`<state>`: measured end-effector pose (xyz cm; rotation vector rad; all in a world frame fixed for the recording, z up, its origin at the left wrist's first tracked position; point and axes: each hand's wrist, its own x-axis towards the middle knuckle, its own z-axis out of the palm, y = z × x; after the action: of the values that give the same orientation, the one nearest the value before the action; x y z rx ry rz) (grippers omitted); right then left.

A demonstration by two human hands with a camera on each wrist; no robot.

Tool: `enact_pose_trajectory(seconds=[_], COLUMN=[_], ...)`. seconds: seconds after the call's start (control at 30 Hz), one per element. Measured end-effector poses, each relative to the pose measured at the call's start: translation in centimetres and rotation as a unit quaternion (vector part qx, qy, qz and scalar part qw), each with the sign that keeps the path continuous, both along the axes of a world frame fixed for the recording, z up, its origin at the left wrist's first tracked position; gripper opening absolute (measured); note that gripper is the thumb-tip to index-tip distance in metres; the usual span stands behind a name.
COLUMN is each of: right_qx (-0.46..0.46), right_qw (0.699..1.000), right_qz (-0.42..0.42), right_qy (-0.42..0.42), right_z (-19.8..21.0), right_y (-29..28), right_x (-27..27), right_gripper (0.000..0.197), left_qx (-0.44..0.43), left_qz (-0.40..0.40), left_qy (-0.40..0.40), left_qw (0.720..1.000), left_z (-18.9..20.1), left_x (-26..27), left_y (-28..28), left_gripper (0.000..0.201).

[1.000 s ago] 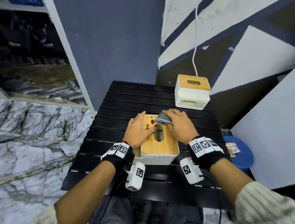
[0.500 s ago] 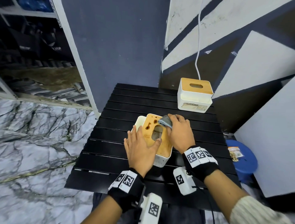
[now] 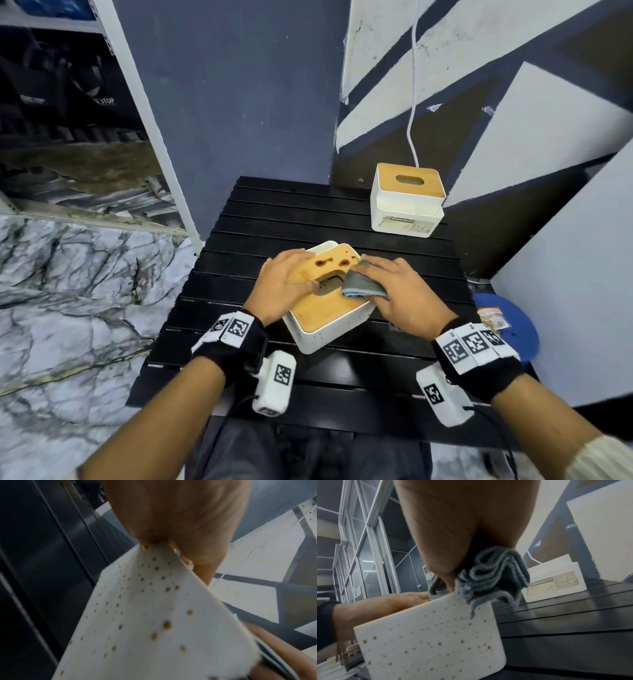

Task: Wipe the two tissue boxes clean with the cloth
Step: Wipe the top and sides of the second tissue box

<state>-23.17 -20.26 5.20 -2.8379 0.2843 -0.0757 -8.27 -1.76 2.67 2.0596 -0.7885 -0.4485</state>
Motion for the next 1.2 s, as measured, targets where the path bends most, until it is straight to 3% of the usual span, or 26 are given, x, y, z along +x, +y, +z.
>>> enact_pose_trajectory(seconds=[0.17, 0.4, 0.6, 0.87, 1.03, 1.2], right_qx=[0.006, -0.012, -0.015, -0.027, -0.035, -0.014], right_qw=[1.000, 0.994, 0.992, 0.993, 0.991, 0.994], right_qz=[0.016, -0.094, -0.103, -0.106, -0.122, -0.103], right_qy=[-0.001, -0.059, -0.071, -0.040, -0.031, -0.025], right_z=[-0.2, -1.5, -1.6, -0.8, -0.5, -0.6], right_y=[0.3, 4.0, 5.6, 4.6, 3.6, 4.1], right_x=[-0.5, -0.6, -1.1, 0.1, 2.4, 0.5], right_gripper=[0.058, 0.057, 0.059, 0.055, 0.052, 0.055], left_qx=[0.029, 0.006, -0.014, 0.007, 0.021, 0.012], left_qz=[-0.073, 0.062, 0.116, 0.097, 0.097, 0.100], left_qy=[0.024, -0.028, -0.032, -0.071, -0.061, -0.044], left_qw=[0.997, 0.998, 0.993, 0.993, 0.993, 0.994], left_z=[0.3, 0.1, -0.3, -0.1, -0.1, -0.1], left_x=[2.2, -0.2, -1.3, -0.6, -0.7, -0.9], left_y=[-0.2, 0.3, -0.5, 0.1, -0.1, -0.7], left_gripper=[0.049, 0.061, 0.066, 0.063, 0.062, 0.061])
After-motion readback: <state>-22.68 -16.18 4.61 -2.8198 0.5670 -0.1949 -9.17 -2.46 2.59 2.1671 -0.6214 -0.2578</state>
